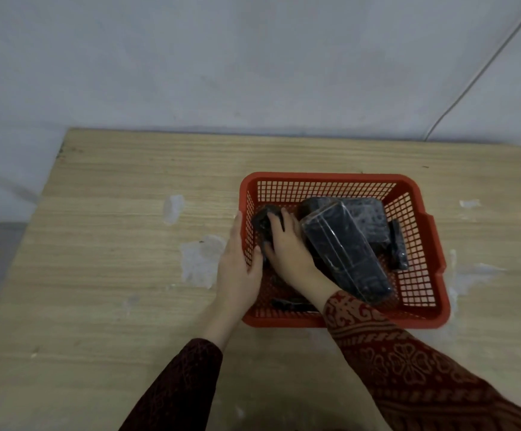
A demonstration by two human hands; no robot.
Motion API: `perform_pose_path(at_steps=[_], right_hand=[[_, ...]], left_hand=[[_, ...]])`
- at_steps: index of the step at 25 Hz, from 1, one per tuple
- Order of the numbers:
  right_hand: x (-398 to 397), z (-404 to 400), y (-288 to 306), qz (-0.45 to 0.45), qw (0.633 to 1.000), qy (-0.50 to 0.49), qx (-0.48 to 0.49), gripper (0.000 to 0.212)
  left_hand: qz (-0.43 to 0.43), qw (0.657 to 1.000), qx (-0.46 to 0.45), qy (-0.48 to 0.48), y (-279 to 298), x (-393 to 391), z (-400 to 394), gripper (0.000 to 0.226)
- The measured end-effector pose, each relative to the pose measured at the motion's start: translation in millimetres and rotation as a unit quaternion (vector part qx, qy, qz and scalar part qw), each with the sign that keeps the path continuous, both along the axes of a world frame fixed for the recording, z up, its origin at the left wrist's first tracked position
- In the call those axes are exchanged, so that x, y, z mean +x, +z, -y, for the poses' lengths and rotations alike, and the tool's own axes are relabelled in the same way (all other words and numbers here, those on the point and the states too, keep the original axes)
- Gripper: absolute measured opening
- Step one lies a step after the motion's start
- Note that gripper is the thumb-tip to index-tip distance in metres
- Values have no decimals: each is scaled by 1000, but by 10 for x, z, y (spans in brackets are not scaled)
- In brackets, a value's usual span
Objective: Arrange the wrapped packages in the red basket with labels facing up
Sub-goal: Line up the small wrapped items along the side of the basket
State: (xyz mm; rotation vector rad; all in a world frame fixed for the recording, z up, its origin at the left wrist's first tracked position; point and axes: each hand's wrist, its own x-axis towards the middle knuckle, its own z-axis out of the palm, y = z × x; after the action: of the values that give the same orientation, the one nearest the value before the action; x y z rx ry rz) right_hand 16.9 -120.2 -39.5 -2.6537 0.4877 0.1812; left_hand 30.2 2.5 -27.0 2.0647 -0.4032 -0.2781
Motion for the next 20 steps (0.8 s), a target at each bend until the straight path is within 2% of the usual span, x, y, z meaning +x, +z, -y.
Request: perform_pose_path(at_steps=[3,8,10,12,16,20], right_hand=[[144,-9,44,-2,999,-13,-39,52],[465,62,241,-38,998,-54,11,39],[573,118,348,-82,995,-54,13,34],[719,187,474,-151,988,-20,-16,34],[948,359,625,-219,973,68,-35,42],[861,419,481,-211,967,122,-75,37]], left_hand=[[-10,1000,-9,-8,-53,11,-28,68],[-25,999,-5,-26,-53,18,-66,70],[-35,999,-10,-24,-41,13,-67,70],[-34,999,-6,-19,-18,8,-70,70],[-34,999,-17,-23,25,-3,-71,74],[-24,999,1,-29,57,-11,-90,78]])
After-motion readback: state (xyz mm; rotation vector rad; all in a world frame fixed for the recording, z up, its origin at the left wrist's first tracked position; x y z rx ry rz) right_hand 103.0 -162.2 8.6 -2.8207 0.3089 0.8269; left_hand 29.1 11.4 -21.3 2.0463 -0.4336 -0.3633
